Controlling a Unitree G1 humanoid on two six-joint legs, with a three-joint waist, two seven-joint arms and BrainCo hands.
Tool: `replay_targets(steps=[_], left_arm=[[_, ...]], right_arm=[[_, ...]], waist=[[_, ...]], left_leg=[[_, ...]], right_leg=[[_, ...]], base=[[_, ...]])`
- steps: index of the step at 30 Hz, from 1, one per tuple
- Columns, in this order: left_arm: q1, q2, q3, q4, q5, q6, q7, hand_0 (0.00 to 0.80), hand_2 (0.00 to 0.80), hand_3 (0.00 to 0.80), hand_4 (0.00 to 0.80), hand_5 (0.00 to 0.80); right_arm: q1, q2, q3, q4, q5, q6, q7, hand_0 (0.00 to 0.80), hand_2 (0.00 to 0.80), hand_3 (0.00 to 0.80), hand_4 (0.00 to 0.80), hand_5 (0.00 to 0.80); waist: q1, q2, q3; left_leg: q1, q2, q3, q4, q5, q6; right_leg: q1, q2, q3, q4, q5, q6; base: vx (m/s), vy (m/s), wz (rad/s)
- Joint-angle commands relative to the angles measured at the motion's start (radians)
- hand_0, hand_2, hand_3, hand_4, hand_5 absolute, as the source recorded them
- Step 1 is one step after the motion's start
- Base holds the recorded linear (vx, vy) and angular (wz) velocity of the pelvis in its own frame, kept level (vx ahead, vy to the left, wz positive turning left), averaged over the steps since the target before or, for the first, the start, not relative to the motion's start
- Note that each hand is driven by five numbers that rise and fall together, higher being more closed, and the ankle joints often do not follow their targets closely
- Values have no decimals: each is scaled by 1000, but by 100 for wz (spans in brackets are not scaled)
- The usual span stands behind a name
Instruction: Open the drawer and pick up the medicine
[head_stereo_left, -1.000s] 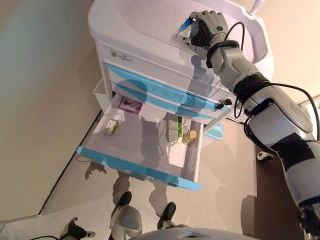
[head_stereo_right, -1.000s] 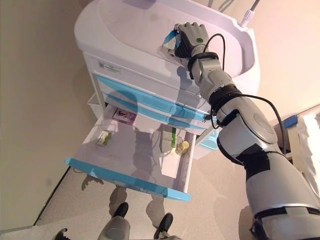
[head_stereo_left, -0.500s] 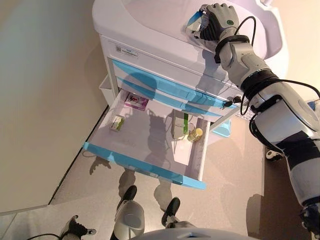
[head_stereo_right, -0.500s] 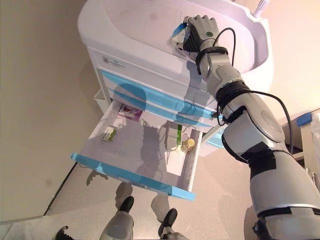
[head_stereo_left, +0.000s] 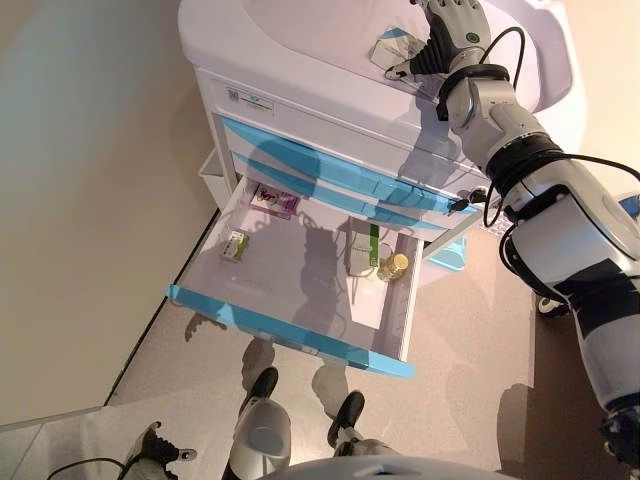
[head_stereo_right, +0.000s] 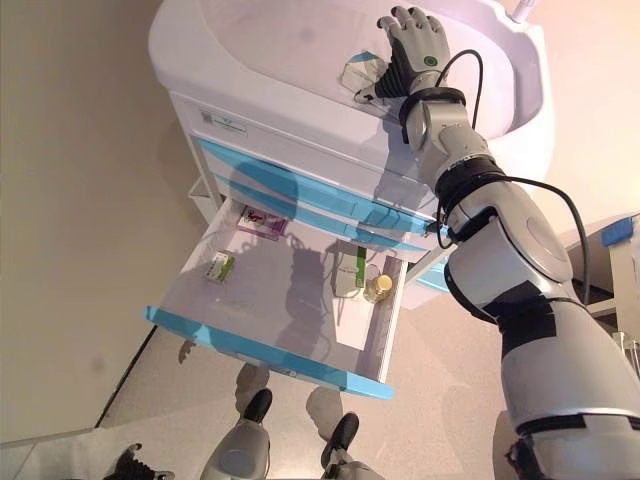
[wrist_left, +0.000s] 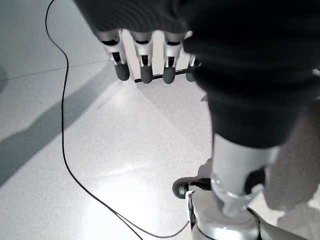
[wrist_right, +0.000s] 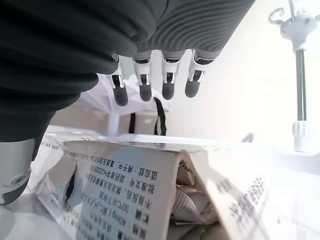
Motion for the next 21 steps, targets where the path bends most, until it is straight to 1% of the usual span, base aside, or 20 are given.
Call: replay_targets(steps=[1,9,14,16,17,19,21], left_arm=[[-30,10,-24,17,-13,1,25,0,0,0,0,0],[-28,9,-23,16,-11,2,22,0,0,0,0,0],[-24,12,-9,18,-13,3,20,0,0,0,0,0],[-21,13,-4,14,-14,3,16,0,0,0,0,0],[-19,11,0,15,-19,3,13,0,0,0,0,0],[-17,10,2,14,-21,3,11,0,0,0,0,0],[-10,5,5,3,-19,3,6,0,0,0,0,0]], right_arm=[[-81,-34,31,68,6,16,-8,0,0,0,0,0],[-71,-35,11,53,26,13,-13,0,0,0,0,0],[-53,-59,-23,16,74,6,-22,0,0,0,0,0],[-43,-72,-40,5,97,2,-24,0,0,0,0,0],[-25,-85,-73,-10,134,-2,-36,0,0,0,0,0],[-17,-93,-84,-17,147,-1,-40,0,0,0,0,0],[14,-114,-129,-56,188,-6,-52,0,0,0,0,0]], waist=[[-5,11,17],[-16,15,11],[-29,17,2],[-37,19,-7],[-47,23,-19],[-52,26,-26],[-67,39,-46]], left_leg=[[-4,-63,-18,-80,74,60],[6,-59,-17,-84,74,59],[17,-53,-9,-89,72,56],[24,-50,-4,-91,71,55],[34,-46,1,-95,69,54],[40,-45,2,-97,67,54],[57,-40,13,-101,63,52]], right_leg=[[41,-18,9,33,-11,92],[45,-17,10,35,-12,91],[51,-15,16,34,-15,91],[56,-15,18,35,-16,91],[63,-15,20,34,-18,90],[66,-14,22,34,-19,89],[81,-15,26,33,-22,89]], base=[[0,0,0],[0,0,0],[0,0,0],[0,0,0],[-5,-7,-3],[1,1,-9],[2,5,-15]])
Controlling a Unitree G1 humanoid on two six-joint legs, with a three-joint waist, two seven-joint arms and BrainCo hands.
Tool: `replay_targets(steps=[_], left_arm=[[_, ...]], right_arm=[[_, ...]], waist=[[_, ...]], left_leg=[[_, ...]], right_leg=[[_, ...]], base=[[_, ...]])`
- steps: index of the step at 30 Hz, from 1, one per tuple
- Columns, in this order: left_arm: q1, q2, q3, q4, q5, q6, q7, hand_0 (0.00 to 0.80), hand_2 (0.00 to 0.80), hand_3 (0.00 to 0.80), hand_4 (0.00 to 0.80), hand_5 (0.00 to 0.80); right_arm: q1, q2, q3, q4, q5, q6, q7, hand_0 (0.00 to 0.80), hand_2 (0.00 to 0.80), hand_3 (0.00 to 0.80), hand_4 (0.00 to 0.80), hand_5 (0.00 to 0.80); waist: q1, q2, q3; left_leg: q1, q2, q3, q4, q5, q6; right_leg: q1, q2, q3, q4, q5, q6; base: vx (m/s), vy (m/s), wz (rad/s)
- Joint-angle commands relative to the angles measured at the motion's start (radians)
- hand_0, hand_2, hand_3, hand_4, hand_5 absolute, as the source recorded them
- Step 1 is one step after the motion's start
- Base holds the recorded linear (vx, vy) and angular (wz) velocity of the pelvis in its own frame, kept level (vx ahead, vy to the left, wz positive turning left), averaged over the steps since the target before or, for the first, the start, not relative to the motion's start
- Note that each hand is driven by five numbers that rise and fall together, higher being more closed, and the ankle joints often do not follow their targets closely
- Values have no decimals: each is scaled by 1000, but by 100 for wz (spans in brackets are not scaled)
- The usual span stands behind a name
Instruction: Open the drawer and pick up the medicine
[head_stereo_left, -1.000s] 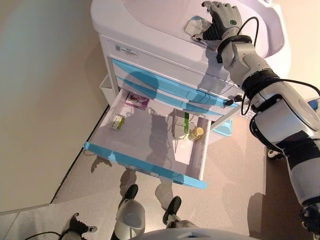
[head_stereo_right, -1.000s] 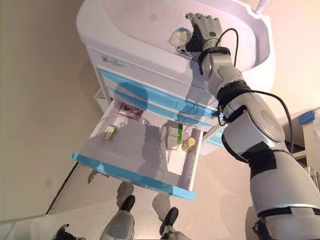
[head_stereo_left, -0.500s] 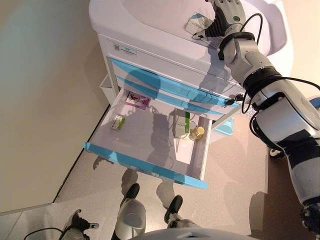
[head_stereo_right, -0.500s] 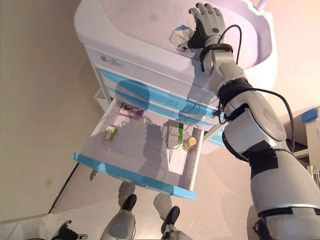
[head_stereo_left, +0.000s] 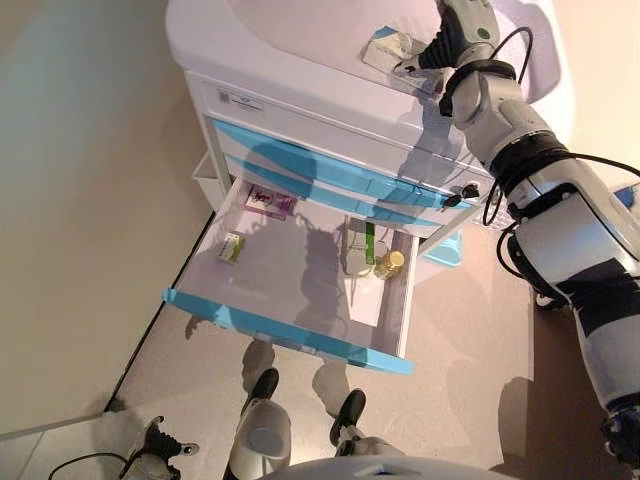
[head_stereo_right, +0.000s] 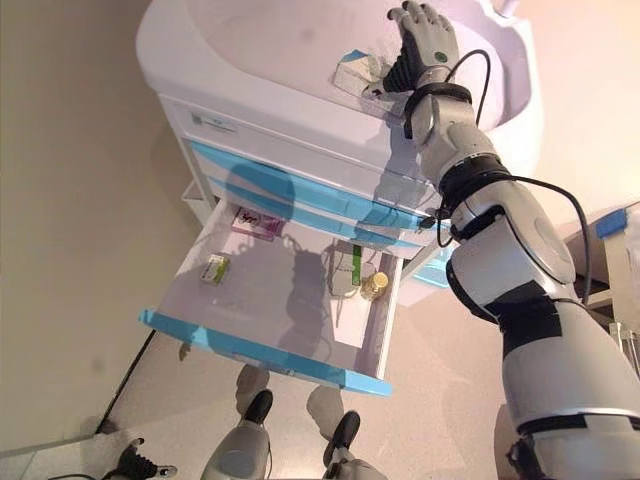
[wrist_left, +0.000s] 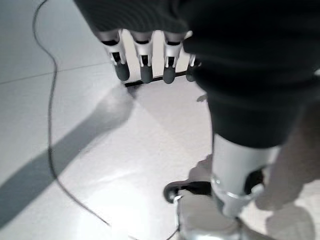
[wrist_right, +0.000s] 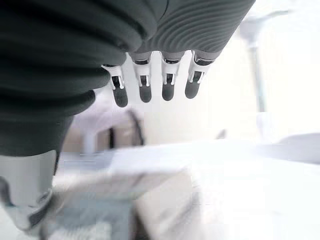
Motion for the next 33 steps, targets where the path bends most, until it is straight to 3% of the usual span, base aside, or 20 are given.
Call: replay_targets(steps=[1,16,25,33], left_arm=[[-4,9,4,35,-17,2,5,0,0,0,0,0],[35,-44,3,39,33,10,-44,0,0,0,0,0],[38,-80,-4,28,47,15,-45,0,0,0,0,0],[44,-97,9,-26,54,14,-49,0,0,0,0,0]], right_arm=[[-1,-82,-16,-42,77,-8,-53,0,0,0,0,0],[242,-227,-155,-262,101,-47,-42,0,0,0,0,0],[417,-246,-282,-393,135,-62,-62,0,0,0,0,0],[674,-196,-436,-532,175,-79,-66,0,0,0,0,0]], waist=[[-40,24,-51],[-136,123,-137],[-171,155,-157],[-199,178,-160]], left_leg=[[15,-39,-5,-93,60,50],[108,-20,69,-130,54,44],[143,-16,94,-138,44,45],[161,-14,110,-142,38,48]], right_leg=[[55,-12,11,31,-32,100],[120,-12,49,17,-49,93],[137,-11,68,16,-56,91],[146,-9,81,15,-60,90]], base=[[2,8,-10],[-2,5,-17],[16,-6,-9],[9,-6,-8]])
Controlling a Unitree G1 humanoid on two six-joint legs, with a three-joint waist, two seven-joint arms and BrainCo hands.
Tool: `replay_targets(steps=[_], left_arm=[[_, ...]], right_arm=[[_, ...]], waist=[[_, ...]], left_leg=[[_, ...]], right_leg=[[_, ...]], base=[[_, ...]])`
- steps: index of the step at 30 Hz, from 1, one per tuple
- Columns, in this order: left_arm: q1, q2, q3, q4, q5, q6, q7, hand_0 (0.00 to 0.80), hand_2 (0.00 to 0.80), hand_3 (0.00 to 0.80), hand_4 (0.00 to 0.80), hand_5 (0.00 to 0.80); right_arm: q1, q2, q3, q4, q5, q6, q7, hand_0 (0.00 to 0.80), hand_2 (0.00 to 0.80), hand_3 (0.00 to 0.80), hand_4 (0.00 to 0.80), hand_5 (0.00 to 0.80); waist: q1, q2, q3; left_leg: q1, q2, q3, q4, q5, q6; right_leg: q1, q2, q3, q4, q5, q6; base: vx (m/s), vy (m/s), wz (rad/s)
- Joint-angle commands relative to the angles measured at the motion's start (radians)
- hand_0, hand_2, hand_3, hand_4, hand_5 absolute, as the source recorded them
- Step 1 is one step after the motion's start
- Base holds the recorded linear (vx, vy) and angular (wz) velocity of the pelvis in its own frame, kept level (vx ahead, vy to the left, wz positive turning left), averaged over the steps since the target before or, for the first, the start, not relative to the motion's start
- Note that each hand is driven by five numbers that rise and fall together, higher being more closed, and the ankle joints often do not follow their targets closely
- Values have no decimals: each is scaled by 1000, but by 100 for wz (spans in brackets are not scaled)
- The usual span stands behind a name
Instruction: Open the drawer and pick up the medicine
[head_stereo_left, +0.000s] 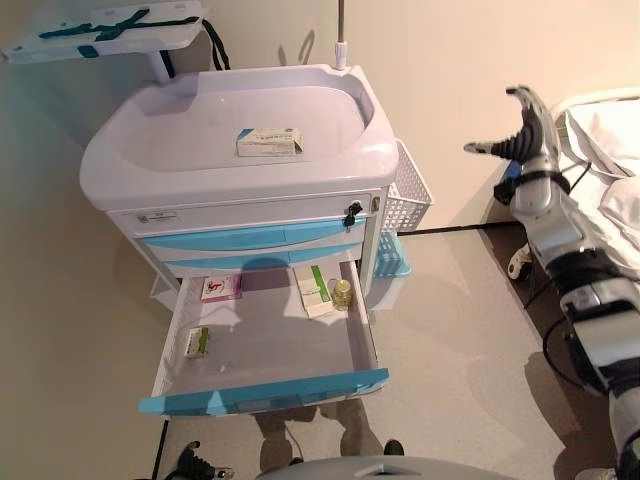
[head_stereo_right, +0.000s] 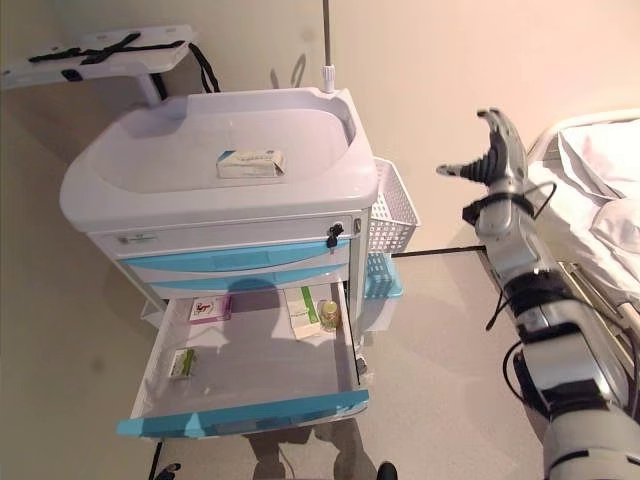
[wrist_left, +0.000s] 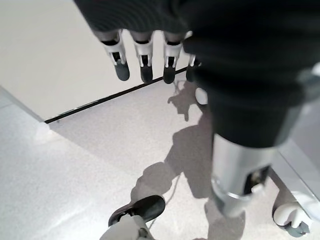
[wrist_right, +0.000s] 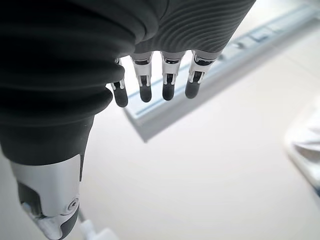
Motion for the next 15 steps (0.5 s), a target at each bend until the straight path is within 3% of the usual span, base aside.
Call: replay_targets(steps=[1,15], left_arm=[[-48,25,8,20,47,-9,-4,0,0,0,0,0],[-45,54,-16,-125,90,-45,-81,0,0,0,0,0]], right_arm=[[22,-3,-61,-62,29,-54,-25,0,0,0,0,0],[406,42,-252,-109,63,-69,28,0,0,0,0,0]], waist=[[-4,-25,6],[-51,5,16]], left_leg=[[-60,-45,-29,2,18,28],[-50,-46,-17,-2,15,29]], right_leg=[[62,-23,-25,21,-59,80],[63,-25,-17,21,-67,81]], base=[[0,0,0],[-2,-1,0]])
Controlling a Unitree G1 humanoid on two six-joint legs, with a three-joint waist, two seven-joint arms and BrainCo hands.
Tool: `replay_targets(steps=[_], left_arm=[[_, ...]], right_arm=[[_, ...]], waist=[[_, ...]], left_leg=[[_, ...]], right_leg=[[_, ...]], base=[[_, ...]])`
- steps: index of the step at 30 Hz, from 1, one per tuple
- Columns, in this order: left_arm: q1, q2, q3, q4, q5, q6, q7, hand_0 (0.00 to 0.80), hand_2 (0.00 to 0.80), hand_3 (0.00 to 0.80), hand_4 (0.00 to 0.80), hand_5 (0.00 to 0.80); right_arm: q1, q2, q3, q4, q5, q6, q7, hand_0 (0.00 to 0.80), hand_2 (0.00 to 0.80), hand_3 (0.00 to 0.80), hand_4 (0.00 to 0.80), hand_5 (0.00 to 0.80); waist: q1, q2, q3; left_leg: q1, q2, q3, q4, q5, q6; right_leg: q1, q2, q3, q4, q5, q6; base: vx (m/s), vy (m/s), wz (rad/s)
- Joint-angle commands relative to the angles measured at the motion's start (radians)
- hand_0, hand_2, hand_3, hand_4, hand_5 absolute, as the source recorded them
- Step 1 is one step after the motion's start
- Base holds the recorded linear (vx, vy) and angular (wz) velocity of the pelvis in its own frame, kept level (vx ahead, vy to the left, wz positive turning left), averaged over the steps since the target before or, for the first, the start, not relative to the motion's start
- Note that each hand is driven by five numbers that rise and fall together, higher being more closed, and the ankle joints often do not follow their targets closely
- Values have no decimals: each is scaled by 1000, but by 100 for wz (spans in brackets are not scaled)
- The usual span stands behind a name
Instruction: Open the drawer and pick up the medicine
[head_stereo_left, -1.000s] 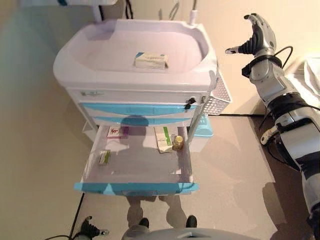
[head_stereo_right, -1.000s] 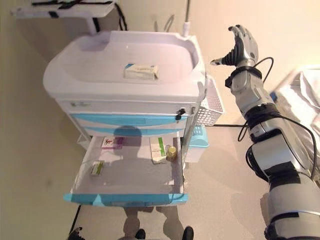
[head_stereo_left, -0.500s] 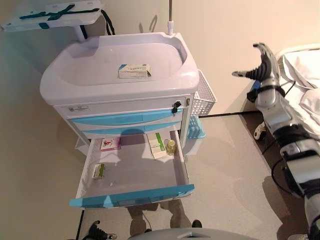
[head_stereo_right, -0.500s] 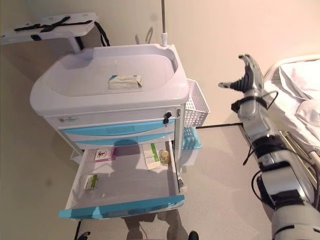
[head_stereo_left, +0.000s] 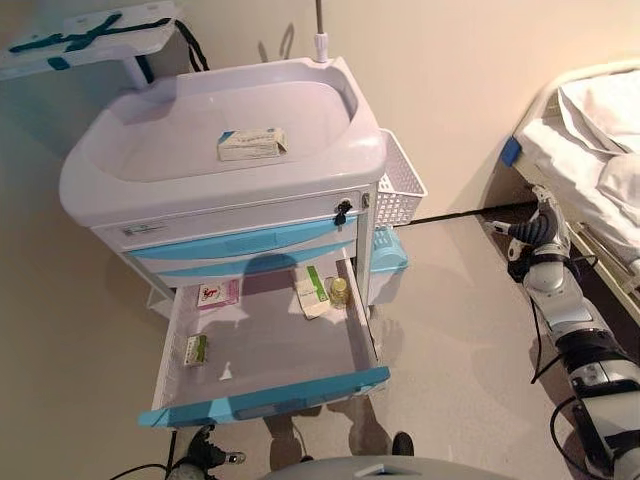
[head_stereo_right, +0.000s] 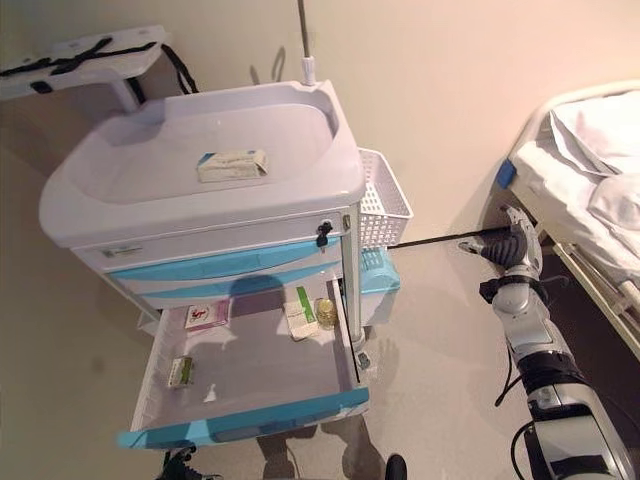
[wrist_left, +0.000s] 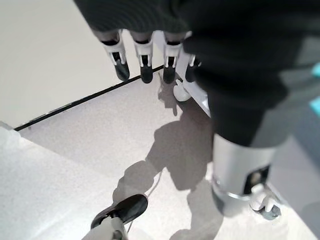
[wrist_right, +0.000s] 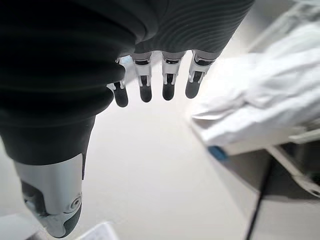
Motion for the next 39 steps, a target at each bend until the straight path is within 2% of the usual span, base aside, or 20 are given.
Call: replay_targets(steps=[1,7,14,22,27,39], left_arm=[[-44,52,-17,-13,66,-38,-18,0,0,0,0,0],[-60,71,-22,-55,79,-43,-44,0,0,0,0,0],[-94,99,-13,-78,96,-48,-87,0,0,0,0,0],[-102,112,-4,-79,129,-46,-116,0,0,0,0,0],[-119,103,-26,-50,161,-46,-121,0,0,0,0,0],[-177,98,-94,9,252,-44,-135,0,0,0,0,0]], right_arm=[[12,20,-42,-27,32,-50,10,0,0,0,0,0],[115,62,-78,22,88,-54,51,0,0,0,0,0],[263,156,-125,211,226,-57,135,0,0,0,0,0],[340,190,-146,394,221,-34,179,0,0,0,0,0],[348,203,-139,514,205,-27,193,0,0,0,0,0],[362,212,-126,563,206,-29,211,0,0,0,0,0]], waist=[[-8,-44,-17],[-26,-31,-15],[-45,-22,-22],[-54,-14,-23],[-63,-12,-20],[-87,-16,7]], left_leg=[[-66,-48,-23,12,12,26],[-60,-49,-16,12,13,25],[-46,-52,-8,17,8,26],[-35,-55,-4,16,7,25],[-32,-56,-2,16,6,25],[-48,-56,9,12,12,26]], right_leg=[[55,-26,-22,22,-61,74],[59,-30,-17,23,-63,74],[71,-31,-5,26,-70,71],[81,-34,-5,24,-71,72],[80,-34,0,24,-68,72],[53,-28,18,22,-57,74]], base=[[0,0,0],[-4,-2,-1],[-3,-4,-1],[-2,-3,-2],[0,0,0],[-5,1,-1]])
